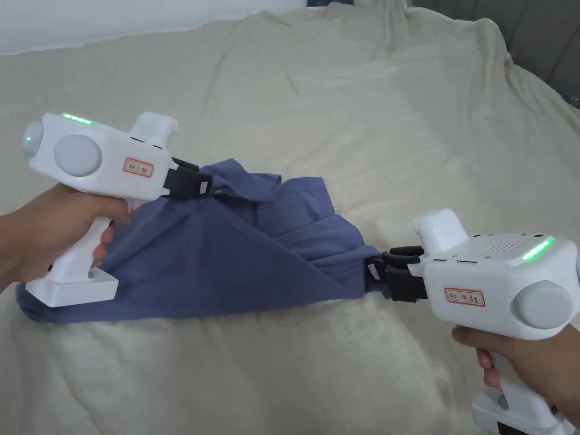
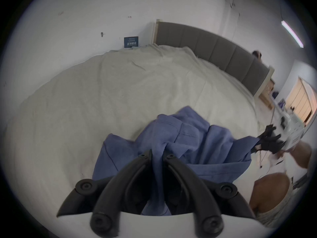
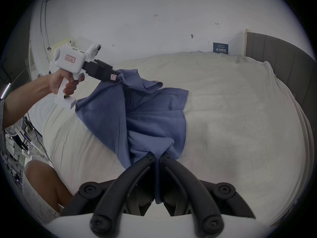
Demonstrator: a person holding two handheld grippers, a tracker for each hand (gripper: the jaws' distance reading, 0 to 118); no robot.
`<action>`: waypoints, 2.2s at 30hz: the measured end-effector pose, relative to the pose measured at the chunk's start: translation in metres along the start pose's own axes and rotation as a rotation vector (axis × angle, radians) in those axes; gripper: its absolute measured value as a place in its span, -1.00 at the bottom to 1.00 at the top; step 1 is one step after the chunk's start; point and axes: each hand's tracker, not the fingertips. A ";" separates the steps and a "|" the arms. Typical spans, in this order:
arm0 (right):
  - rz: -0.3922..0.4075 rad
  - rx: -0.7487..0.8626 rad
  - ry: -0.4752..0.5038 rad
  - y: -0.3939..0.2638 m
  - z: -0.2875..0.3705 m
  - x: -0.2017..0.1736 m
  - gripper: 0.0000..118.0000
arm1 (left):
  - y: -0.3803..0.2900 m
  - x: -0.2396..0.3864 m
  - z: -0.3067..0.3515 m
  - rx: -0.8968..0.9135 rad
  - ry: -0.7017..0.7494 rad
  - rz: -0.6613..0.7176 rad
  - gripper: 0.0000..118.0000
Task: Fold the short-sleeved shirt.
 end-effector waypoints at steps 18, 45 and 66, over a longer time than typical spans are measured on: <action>-0.112 0.113 0.024 0.029 0.017 0.001 -0.92 | -0.013 -0.007 0.088 0.238 -0.035 0.222 -0.80; 0.006 0.392 0.125 0.126 0.140 -0.072 -0.93 | -0.038 0.084 0.324 0.578 0.235 0.272 -0.81; 0.124 0.593 0.142 0.293 0.222 -0.118 -0.93 | 0.047 0.117 0.439 0.792 0.418 0.186 -0.81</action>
